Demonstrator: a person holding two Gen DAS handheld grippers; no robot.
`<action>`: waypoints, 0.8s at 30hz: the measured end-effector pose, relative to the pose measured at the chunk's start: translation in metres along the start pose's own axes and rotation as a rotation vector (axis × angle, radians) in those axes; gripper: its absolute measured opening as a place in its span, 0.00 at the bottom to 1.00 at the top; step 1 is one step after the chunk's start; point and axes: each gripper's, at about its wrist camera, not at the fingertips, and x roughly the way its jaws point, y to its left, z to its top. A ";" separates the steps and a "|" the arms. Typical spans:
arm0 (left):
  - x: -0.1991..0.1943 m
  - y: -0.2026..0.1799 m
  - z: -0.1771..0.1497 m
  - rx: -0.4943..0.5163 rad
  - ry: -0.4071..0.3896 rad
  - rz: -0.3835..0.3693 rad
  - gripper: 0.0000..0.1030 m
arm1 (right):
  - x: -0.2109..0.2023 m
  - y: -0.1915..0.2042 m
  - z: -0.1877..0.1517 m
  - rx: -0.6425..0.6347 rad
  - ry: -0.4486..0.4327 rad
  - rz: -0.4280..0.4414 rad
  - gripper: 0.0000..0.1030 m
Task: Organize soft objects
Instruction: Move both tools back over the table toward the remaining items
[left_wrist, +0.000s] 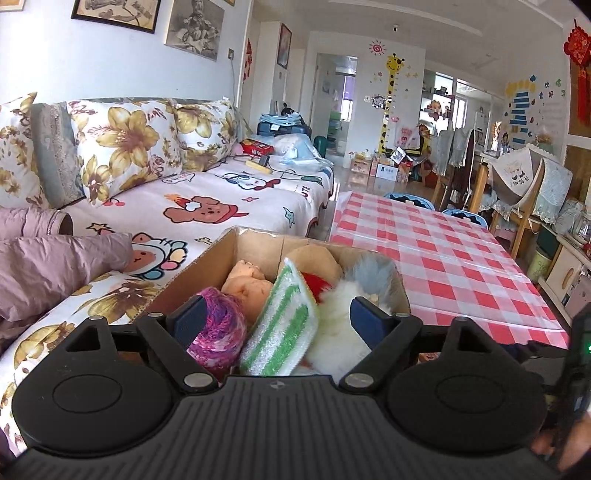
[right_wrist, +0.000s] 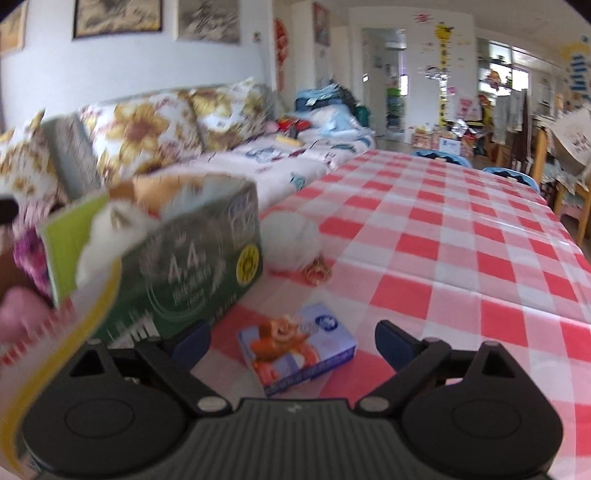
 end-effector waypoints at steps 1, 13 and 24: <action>0.000 0.000 0.000 -0.001 0.002 -0.002 1.00 | 0.003 -0.001 -0.002 -0.006 0.010 0.007 0.93; 0.000 -0.003 -0.002 0.023 0.007 -0.031 1.00 | 0.021 0.005 -0.006 -0.091 0.054 0.068 0.93; -0.001 -0.009 -0.005 0.041 0.016 -0.046 1.00 | 0.021 -0.001 -0.007 -0.132 0.054 0.040 0.73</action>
